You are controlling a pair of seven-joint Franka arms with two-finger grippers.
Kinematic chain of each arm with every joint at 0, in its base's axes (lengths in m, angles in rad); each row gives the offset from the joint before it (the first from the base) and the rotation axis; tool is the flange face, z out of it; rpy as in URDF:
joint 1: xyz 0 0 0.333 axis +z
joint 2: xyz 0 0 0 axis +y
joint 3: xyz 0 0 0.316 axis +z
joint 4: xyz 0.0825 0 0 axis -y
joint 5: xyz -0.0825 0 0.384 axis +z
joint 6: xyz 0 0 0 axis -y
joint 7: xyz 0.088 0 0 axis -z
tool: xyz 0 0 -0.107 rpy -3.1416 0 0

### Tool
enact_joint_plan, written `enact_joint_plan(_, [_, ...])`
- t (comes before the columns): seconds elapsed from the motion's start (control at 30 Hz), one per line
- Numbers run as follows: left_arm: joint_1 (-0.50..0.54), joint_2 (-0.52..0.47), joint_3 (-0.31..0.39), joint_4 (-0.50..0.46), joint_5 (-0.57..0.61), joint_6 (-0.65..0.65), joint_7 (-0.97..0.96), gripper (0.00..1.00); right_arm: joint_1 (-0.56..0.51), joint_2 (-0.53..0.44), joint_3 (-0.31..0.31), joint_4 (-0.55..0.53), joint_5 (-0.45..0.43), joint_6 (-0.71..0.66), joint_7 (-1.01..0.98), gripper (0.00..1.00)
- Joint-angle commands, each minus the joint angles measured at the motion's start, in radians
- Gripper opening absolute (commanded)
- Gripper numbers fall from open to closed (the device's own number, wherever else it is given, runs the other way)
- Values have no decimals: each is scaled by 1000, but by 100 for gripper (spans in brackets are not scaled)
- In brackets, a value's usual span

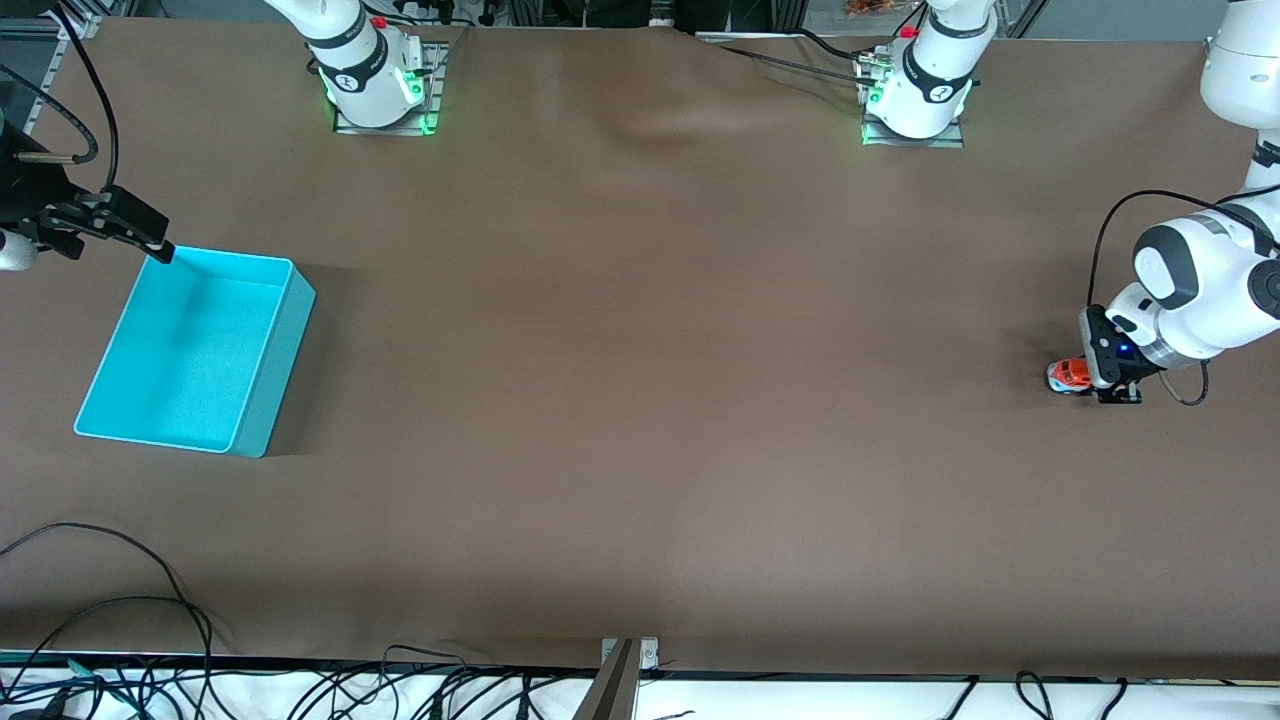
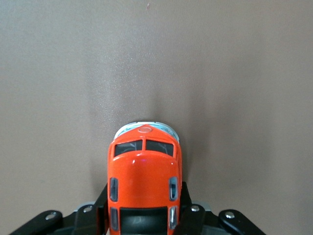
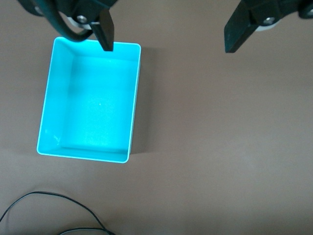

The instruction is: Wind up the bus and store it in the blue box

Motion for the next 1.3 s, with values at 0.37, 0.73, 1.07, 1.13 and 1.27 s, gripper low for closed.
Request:
enact_joint_plan(0.37, [4, -70, -6, 36, 5, -124, -7, 100, -1, 8, -1, 25, 13, -11, -12, 100])
enact_joint_plan(0.73, [3, -214, -103, 93, 9, -437, -227, 100, -1, 8, -1, 25, 12, -11, -12, 100])
enact_joint_plan(1.07, [1, -220, -225, 231, 17, -647, -545, 100, -1, 8, -2, 25, 12, -14, -13, 100])
enact_joint_plan(1.13, [0, -220, -260, 246, 17, -677, -620, 100, -1, 8, -2, 25, 13, -14, -13, 100])
enact_joint_plan(1.27, [-5, -217, -308, 266, 18, -697, -735, 100, -1, 8, -2, 25, 13, -16, -13, 100])
